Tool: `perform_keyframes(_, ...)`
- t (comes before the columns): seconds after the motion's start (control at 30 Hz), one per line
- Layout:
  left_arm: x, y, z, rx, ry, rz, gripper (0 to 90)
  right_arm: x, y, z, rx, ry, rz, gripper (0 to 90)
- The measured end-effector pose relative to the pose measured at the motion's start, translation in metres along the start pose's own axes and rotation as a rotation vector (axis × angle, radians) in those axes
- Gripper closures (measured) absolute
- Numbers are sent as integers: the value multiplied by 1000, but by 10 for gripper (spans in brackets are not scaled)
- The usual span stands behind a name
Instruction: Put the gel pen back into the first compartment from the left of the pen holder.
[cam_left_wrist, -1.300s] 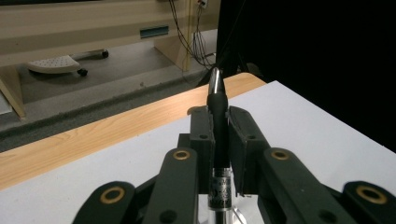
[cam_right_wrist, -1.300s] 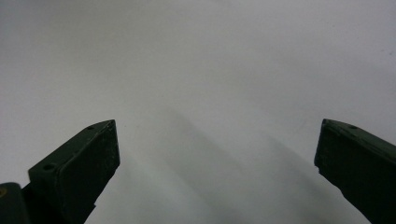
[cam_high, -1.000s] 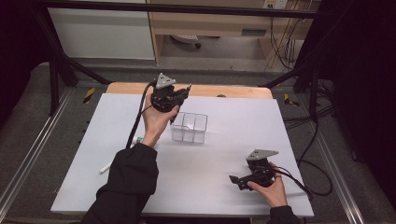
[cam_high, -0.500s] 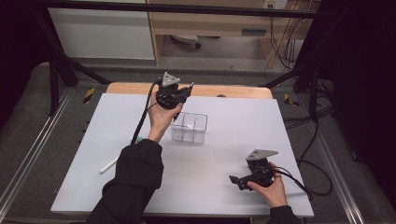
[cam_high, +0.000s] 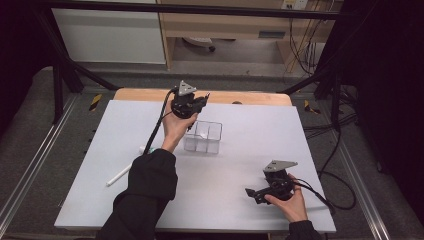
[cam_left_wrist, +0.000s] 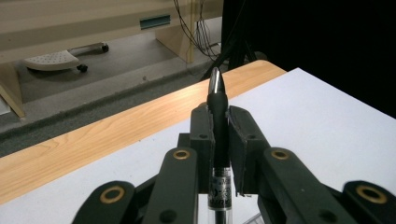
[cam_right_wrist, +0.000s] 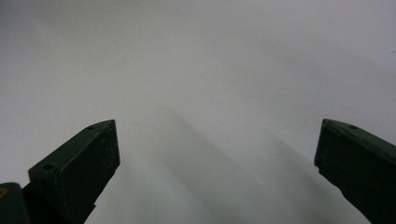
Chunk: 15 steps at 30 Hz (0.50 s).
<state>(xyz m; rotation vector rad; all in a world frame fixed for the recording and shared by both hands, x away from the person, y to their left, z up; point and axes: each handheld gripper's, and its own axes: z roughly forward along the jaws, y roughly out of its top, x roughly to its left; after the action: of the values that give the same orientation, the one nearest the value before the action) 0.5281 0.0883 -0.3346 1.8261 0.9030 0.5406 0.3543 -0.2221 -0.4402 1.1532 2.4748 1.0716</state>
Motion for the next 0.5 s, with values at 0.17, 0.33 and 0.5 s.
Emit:
perform_keyframes(0.17,-1,-6,-1,0,-10,0,799,0,0,0,-1,3,5,9)
perform_keyframes(0.33,2,-14,-2,8,-12,2,799,0,0,0,-1,1,0,9)
perform_keyframes(0.5,5,-21,-5,10,-21,-6,799,0,0,1,1,1,-1,9)
